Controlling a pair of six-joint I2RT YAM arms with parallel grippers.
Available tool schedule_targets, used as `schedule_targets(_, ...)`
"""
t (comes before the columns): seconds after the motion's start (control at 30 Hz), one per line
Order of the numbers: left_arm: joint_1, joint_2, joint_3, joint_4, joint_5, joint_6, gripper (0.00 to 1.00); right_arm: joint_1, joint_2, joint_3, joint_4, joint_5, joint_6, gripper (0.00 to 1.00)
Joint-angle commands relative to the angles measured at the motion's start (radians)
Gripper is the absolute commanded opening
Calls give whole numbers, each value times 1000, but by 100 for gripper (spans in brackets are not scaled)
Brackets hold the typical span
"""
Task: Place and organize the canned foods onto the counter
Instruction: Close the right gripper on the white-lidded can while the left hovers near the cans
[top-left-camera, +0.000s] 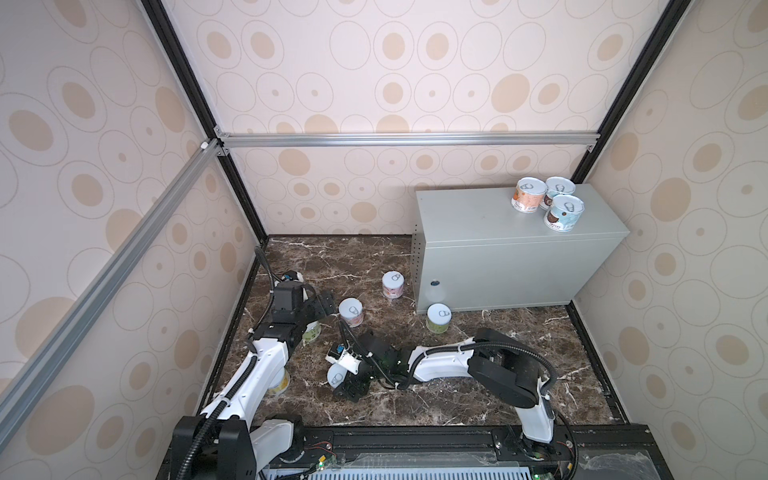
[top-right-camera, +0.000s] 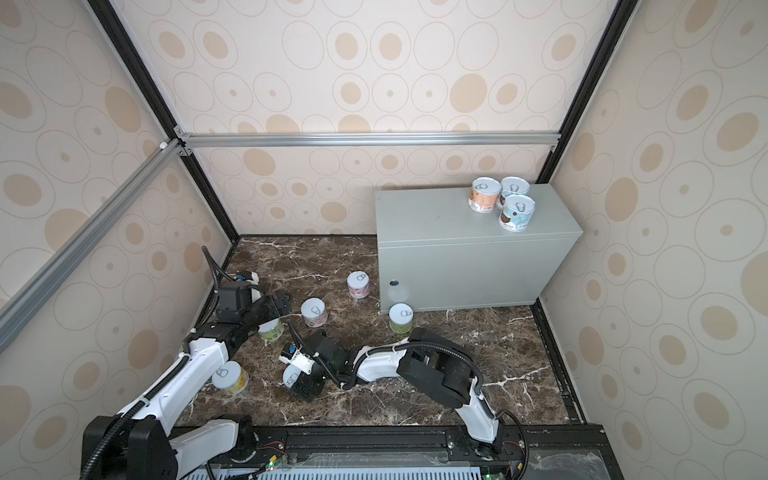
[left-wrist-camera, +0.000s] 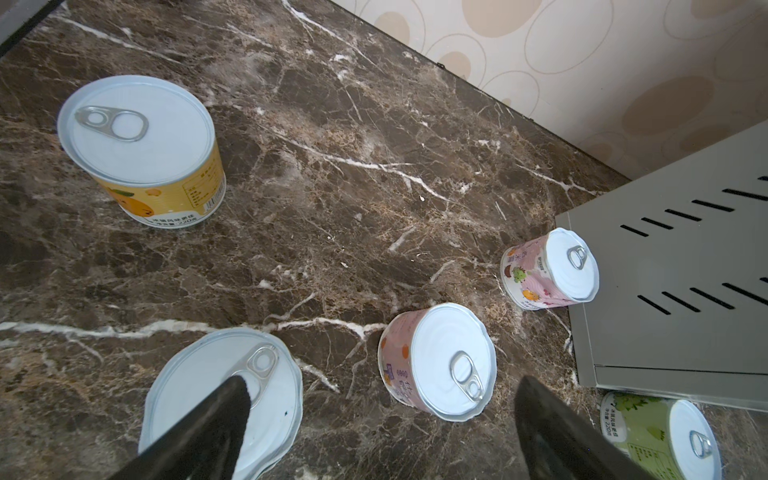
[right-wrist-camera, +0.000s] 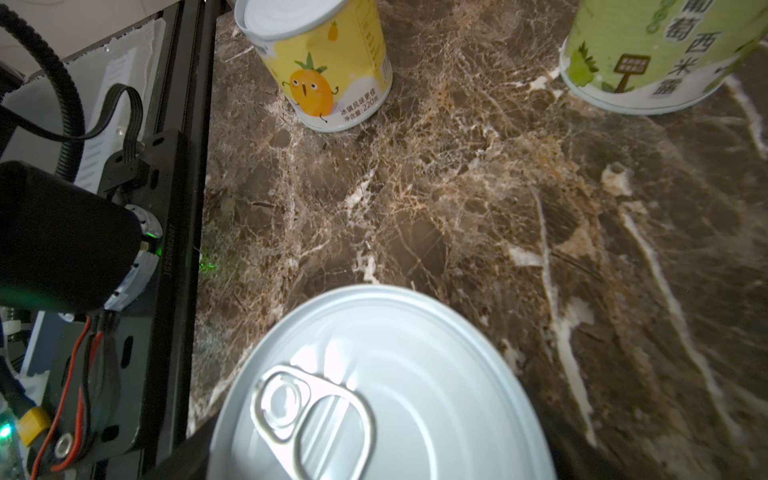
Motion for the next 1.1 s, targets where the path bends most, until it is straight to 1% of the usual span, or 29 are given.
schedule_targets(0.0,10,-3,1,19,8,2,99,5,28,21,3,-13,-7,93)
schedule_targets(0.23,12,-15,-6,13,5,6,99,7,45,38,9,-23,2,93)
schedule_targets(0.37,14,-19,-7,16,1,6,99,6,53,54,10,-26,1,91)
schedule_targets(0.5,17,-11,-5,21,9,1,99,7,58,67,8,-32,5,86)
schedule_targets(0.7,19,-18,-6,28,12,4,99,7,14,31,31,-1,10,73)
schedule_targets(1.0,18,-20,-9,36,38,17,99,8,-102,-61,46,33,24,65)
schedule_targets(1.07,18,-27,-10,38,40,18,99,7,-129,-75,36,52,19,61)
